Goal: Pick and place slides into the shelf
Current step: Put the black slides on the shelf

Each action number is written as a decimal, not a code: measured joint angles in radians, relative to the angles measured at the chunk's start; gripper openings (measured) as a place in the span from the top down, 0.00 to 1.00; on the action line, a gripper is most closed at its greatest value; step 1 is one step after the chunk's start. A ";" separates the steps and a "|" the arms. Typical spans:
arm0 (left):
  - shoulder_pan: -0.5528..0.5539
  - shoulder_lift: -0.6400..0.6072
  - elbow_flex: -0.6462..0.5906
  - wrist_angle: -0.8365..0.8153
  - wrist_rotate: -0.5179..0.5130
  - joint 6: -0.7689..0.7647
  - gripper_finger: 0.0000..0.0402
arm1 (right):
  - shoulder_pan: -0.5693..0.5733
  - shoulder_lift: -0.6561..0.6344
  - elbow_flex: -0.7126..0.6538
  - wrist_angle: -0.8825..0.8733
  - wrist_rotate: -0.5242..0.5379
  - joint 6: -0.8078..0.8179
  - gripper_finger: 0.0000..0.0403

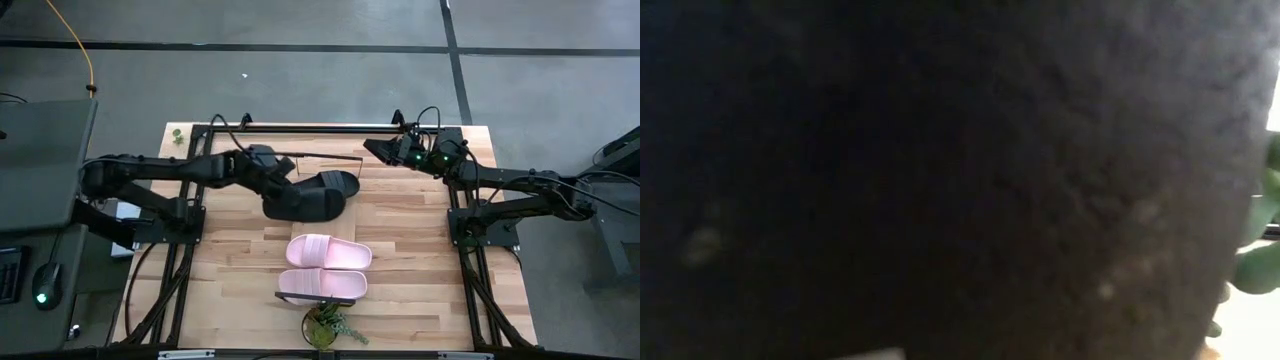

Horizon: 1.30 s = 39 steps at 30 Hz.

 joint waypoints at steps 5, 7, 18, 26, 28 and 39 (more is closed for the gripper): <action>-0.047 0.062 0.002 0.096 -0.013 -0.032 0.98 | 0.000 0.000 0.000 -0.012 -0.003 -0.004 0.43; -0.056 0.083 -0.001 0.097 -0.015 -0.046 0.98 | 0.000 0.000 0.000 -0.012 -0.003 -0.005 0.43; -0.093 0.137 -0.002 0.125 -0.085 -0.055 0.98 | 0.001 0.000 0.000 -0.029 -0.011 -0.008 0.43; -0.092 0.142 -0.002 0.133 -0.176 -0.043 0.99 | 0.032 0.000 0.000 -0.034 -0.004 -0.013 0.43; -0.092 0.142 -0.002 0.127 -0.191 -0.038 0.98 | 0.040 0.000 0.000 -0.037 0.000 -0.019 0.43; -0.092 0.197 -0.002 0.132 -0.183 -0.037 0.98 | 0.061 0.000 0.000 -0.036 0.016 -0.019 0.43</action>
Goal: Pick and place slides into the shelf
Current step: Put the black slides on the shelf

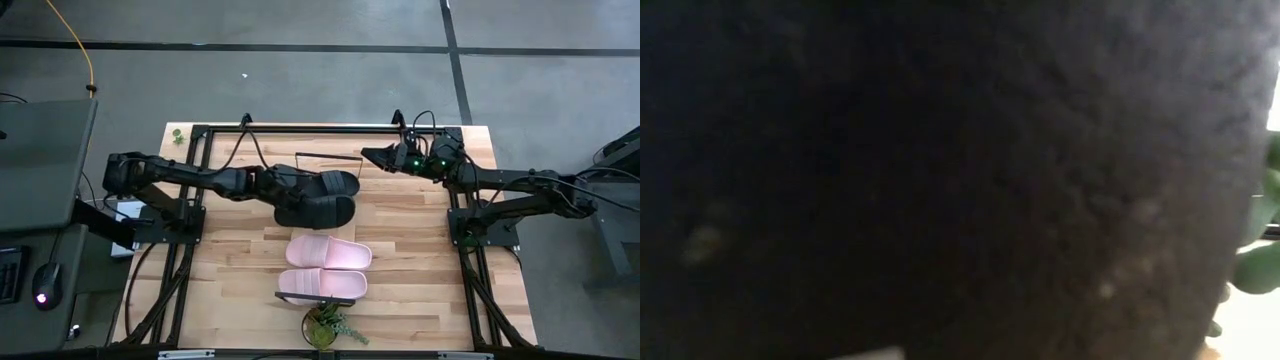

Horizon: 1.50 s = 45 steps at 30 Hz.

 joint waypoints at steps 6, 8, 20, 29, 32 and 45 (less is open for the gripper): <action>0.000 0.041 0.000 0.002 0.033 -0.008 0.99 | 0.000 0.000 0.000 0.008 -0.005 0.011 0.43; -0.001 0.048 0.000 0.007 0.033 -0.008 0.99 | 0.003 0.000 0.000 0.007 -0.005 0.011 0.43; 0.000 0.055 0.000 0.073 0.009 -0.011 0.99 | 0.012 0.000 0.000 0.000 0.013 0.000 0.43; -0.005 0.123 0.001 0.114 0.024 -0.060 0.99 | 0.014 0.000 0.000 0.000 0.026 -0.004 0.43; -0.006 0.127 0.000 0.118 0.023 -0.063 0.98 | 0.021 0.000 0.000 -0.001 0.027 -0.004 0.43; -0.006 0.140 0.000 0.126 0.033 -0.069 0.97 | 0.032 0.000 0.000 -0.045 0.046 -0.013 0.43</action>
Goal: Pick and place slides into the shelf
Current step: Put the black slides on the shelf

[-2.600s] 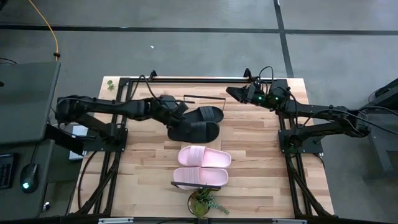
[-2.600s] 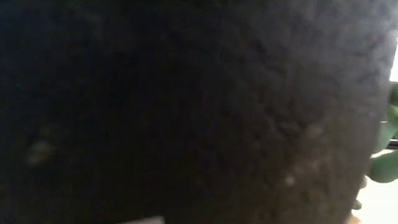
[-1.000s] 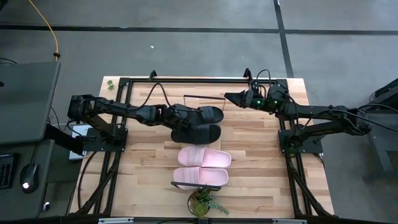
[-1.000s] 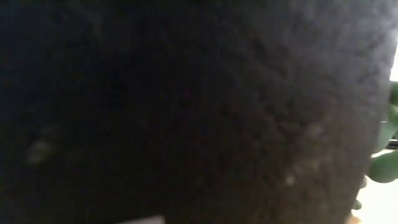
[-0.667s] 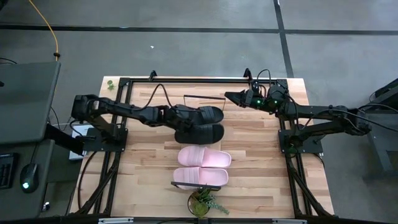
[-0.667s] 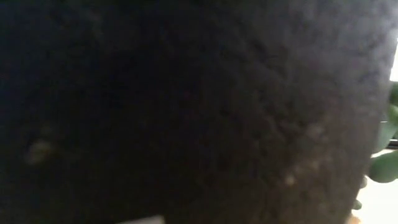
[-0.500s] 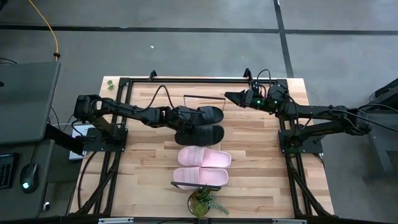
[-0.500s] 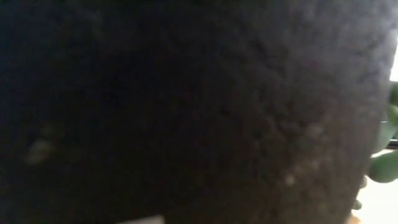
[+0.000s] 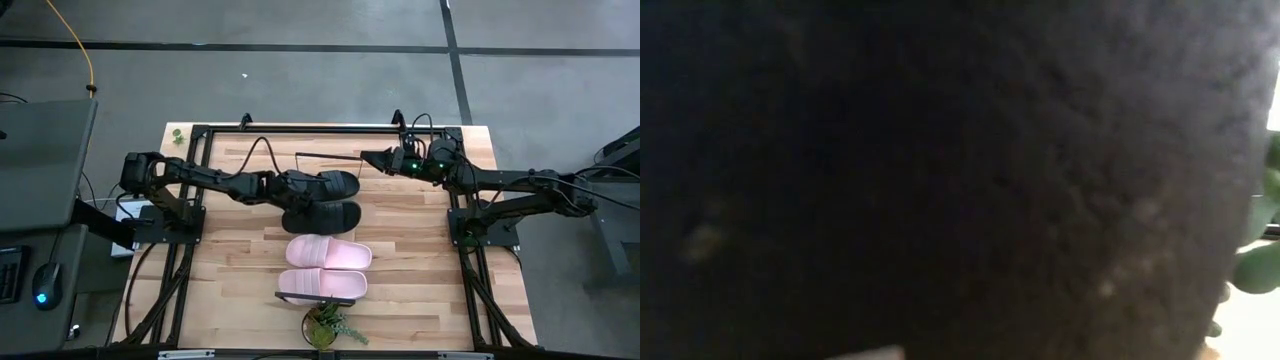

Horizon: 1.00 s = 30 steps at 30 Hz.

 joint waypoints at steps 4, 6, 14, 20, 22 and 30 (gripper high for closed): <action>0.000 0.015 0.001 0.008 -0.001 0.002 0.97 | 0.000 0.000 0.000 -0.002 0.002 -0.006 0.43; 0.001 0.015 0.001 0.008 0.007 -0.001 0.97 | 0.000 0.000 0.000 -0.003 0.002 -0.007 0.43; 0.000 0.024 0.002 0.010 0.007 0.018 0.96 | 0.000 0.000 0.000 -0.005 0.002 -0.020 0.43; -0.001 0.025 0.001 0.011 0.008 0.042 0.96 | 0.000 0.000 0.000 -0.008 0.002 -0.020 0.43; -0.001 0.025 0.001 0.012 0.007 0.056 0.94 | 0.000 0.000 0.000 -0.008 0.002 -0.020 0.43; -0.002 0.028 -0.001 0.003 -0.010 0.062 0.66 | 0.000 0.000 0.000 -0.008 0.002 -0.020 0.43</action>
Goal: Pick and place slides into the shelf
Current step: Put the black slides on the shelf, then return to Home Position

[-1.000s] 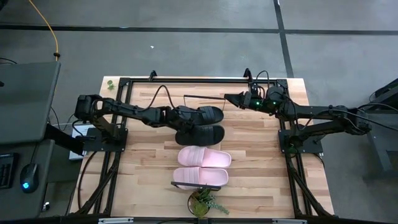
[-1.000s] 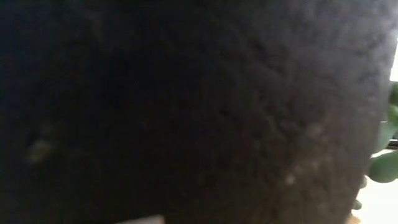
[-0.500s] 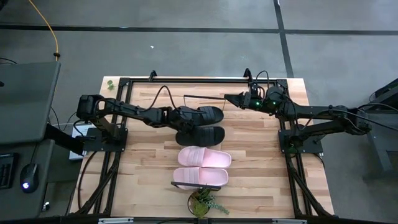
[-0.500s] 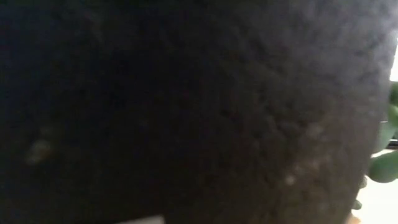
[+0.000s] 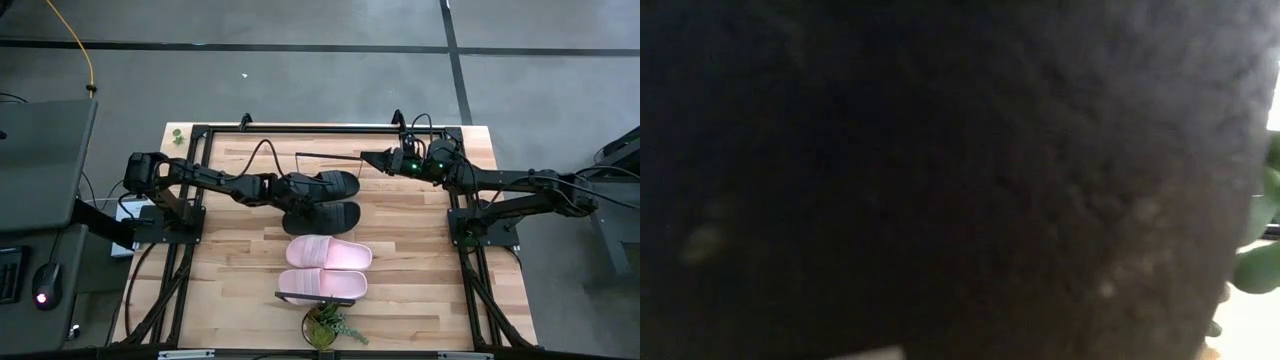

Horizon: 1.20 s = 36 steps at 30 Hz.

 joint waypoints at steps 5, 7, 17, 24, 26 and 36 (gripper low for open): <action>0.001 0.000 0.000 -0.006 -0.006 0.045 0.50 | 0.000 0.000 0.000 -0.002 0.000 0.000 0.43; 0.001 0.000 0.000 -0.021 -0.006 0.058 0.46 | 0.000 0.000 0.000 -0.003 0.000 0.000 0.43; 0.002 -0.001 0.000 -0.135 -0.004 0.151 0.46 | 0.000 0.000 0.000 -0.008 0.000 0.002 0.43; 0.065 -0.002 0.059 -0.203 0.068 0.215 0.47 | 0.000 0.000 0.000 -0.008 0.000 0.003 0.43; 0.090 -0.002 0.106 -0.266 0.081 0.256 0.47 | 0.000 0.000 0.000 -0.008 0.000 0.003 0.43; 0.148 -0.011 0.491 -0.671 -0.005 0.522 0.47 | -0.003 0.000 0.000 -0.007 0.009 -0.001 0.43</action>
